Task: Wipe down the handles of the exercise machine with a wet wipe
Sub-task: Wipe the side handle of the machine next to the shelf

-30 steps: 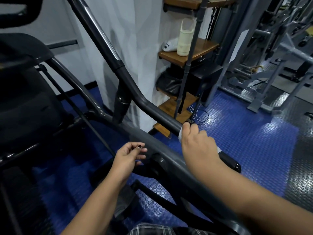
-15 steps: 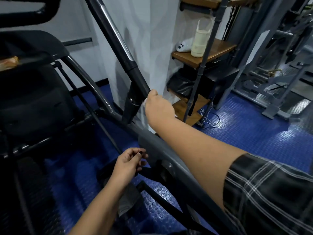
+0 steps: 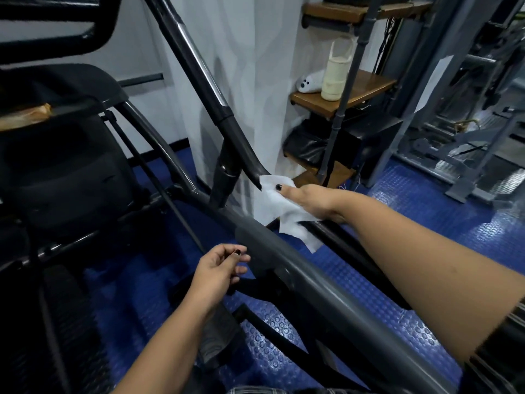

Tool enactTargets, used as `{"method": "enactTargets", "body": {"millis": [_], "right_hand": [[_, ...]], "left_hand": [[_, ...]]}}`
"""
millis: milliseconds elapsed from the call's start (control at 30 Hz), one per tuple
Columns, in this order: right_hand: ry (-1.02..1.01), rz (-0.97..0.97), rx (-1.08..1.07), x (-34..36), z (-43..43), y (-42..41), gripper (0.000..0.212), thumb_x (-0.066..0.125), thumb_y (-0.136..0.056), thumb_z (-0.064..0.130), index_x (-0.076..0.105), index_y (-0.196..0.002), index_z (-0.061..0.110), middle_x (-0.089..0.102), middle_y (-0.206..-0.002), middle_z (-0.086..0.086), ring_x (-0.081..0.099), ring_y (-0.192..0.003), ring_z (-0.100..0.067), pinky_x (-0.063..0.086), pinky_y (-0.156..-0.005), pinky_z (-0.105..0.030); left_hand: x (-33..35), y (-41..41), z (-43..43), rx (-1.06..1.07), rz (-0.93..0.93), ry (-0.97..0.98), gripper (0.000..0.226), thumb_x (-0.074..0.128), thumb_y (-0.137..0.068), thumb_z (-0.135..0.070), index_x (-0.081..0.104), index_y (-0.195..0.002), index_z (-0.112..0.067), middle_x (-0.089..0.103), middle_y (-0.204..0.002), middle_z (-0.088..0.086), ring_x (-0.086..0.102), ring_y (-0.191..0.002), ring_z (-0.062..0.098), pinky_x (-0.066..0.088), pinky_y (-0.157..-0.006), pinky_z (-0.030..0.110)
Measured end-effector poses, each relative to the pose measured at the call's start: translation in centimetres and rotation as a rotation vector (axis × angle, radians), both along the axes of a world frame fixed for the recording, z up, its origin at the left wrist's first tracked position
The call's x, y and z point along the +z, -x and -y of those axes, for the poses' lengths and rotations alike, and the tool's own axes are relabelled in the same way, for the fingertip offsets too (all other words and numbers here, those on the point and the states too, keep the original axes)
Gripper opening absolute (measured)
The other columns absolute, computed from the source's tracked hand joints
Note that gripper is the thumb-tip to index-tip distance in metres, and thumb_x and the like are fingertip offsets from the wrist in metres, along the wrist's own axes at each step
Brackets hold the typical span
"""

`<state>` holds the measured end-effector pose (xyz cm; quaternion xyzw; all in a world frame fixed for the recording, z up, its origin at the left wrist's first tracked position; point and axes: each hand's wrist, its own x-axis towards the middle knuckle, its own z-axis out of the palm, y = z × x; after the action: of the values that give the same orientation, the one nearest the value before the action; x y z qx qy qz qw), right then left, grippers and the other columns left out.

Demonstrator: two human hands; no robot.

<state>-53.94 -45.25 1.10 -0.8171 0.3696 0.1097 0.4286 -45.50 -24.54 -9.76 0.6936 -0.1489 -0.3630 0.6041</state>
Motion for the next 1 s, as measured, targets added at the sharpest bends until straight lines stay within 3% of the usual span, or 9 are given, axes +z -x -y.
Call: {"method": "enactTargets", "body": {"millis": [100, 200, 433, 567, 700, 833, 900, 933, 1000], "right_hand": [[0.009, -0.001, 0.003, -0.3, -0.2, 2.9, 0.085, 0.028, -0.094, 0.068, 0.031, -0.149, 0.003, 0.036, -0.153, -0.014, 0.039, -0.137, -0.031, 0.029, -0.114, -0.042], [0.040, -0.008, 0.022, -0.7, -0.4, 5.3, 0.086, 0.028, -0.093, 0.069, 0.040, -0.145, 0.002, 0.049, -0.143, -0.012, 0.047, -0.129, -0.026, 0.032, -0.113, -0.042], [0.134, 0.046, 0.054, -1.1, -1.8, 10.4, 0.054, 0.033, -0.099, 0.057, 0.062, -0.115, 0.014, 0.067, -0.103, 0.001, 0.062, -0.095, -0.013, 0.045, -0.081, -0.025], [0.250, -0.006, 0.036, -1.3, -2.8, 12.7, 0.031, 0.045, -0.096, 0.052, 0.057, -0.096, 0.023, 0.064, -0.090, 0.004, 0.061, -0.083, -0.012, 0.044, -0.068, -0.026], [0.517, -0.128, 0.003, -1.2, -5.0, 14.2, 0.035, 0.047, -0.094, 0.052, 0.037, -0.087, 0.019, 0.055, -0.076, 0.002, 0.052, -0.066, -0.014, 0.039, -0.056, -0.031], [0.862, -0.208, -0.004, -1.9, -7.1, 13.6, 0.035, 0.062, -0.089, 0.027, 0.028, -0.090, 0.018, 0.044, -0.078, 0.004, 0.046, -0.060, -0.018, 0.019, -0.042, -0.024], [0.941, -0.230, 0.025, -2.6, -8.0, 12.7, 0.050, 0.083, -0.057, 0.002, 0.043, -0.086, 0.011, 0.047, -0.074, -0.004, 0.047, -0.052, -0.021, 0.012, -0.040, -0.022], [0.984, -0.211, 0.012, -2.7, -8.4, 12.2, 0.052, 0.083, -0.046, -0.006, 0.050, -0.084, 0.006, 0.049, -0.071, -0.007, 0.046, -0.050, -0.021, 0.015, -0.039, -0.023], [1.041, -0.264, 0.002, -2.8, -8.6, 11.1, 0.053, 0.080, -0.056, -0.003, 0.053, -0.102, 0.000, 0.053, -0.084, -0.010, 0.050, -0.062, -0.020, 0.028, -0.044, -0.029]], "left_hand": [[0.4, 0.7, 0.5, -0.033, 0.002, 0.002, 0.017, 0.049, -0.100, -0.008, 0.066, -0.103, -0.010, 0.073, -0.093, 0.005, 0.062, -0.072, 0.013, 0.045, -0.062, 0.021], [0.7, 1.0, 1.0, -0.052, 0.012, 0.013, 0.017, 0.050, -0.100, -0.009, 0.067, -0.102, -0.011, 0.073, -0.095, 0.007, 0.063, -0.073, 0.014, 0.046, -0.063, 0.024], [0.8, 1.5, 1.6, -0.067, 0.028, 0.021, 0.017, 0.051, -0.099, -0.010, 0.067, -0.100, -0.013, 0.074, -0.094, 0.006, 0.064, -0.074, 0.014, 0.047, -0.063, 0.023], [0.6, 1.7, 1.6, -0.076, 0.026, 0.024, 0.016, 0.052, -0.099, -0.011, 0.068, -0.101, -0.013, 0.075, -0.094, 0.005, 0.065, -0.075, 0.015, 0.048, -0.065, 0.025], [0.3, 1.2, 1.5, -0.068, 0.022, 0.026, 0.016, 0.053, -0.099, -0.012, 0.068, -0.101, -0.014, 0.075, -0.095, 0.006, 0.066, -0.076, 0.015, 0.048, -0.066, 0.025], [0.1, 0.8, 1.7, -0.066, 0.016, 0.032, 0.016, 0.053, -0.099, -0.012, 0.068, -0.101, -0.013, 0.074, -0.096, 0.007, 0.065, -0.076, 0.016, 0.048, -0.066, 0.026], [-0.1, 0.7, 1.8, -0.065, 0.012, 0.032, 0.016, 0.053, -0.099, -0.012, 0.068, -0.100, -0.014, 0.074, -0.096, 0.007, 0.065, -0.076, 0.016, 0.048, -0.066, 0.026], [-0.2, 0.6, 1.8, -0.068, 0.011, 0.029, 0.016, 0.053, -0.099, -0.012, 0.068, -0.101, -0.014, 0.075, -0.096, 0.007, 0.066, -0.077, 0.016, 0.048, -0.067, 0.026], [-0.4, 0.5, 1.8, -0.074, 0.002, 0.026, 0.016, 0.053, -0.099, -0.012, 0.068, -0.101, -0.014, 0.075, -0.096, 0.006, 0.066, -0.078, 0.016, 0.049, -0.067, 0.026]]}}
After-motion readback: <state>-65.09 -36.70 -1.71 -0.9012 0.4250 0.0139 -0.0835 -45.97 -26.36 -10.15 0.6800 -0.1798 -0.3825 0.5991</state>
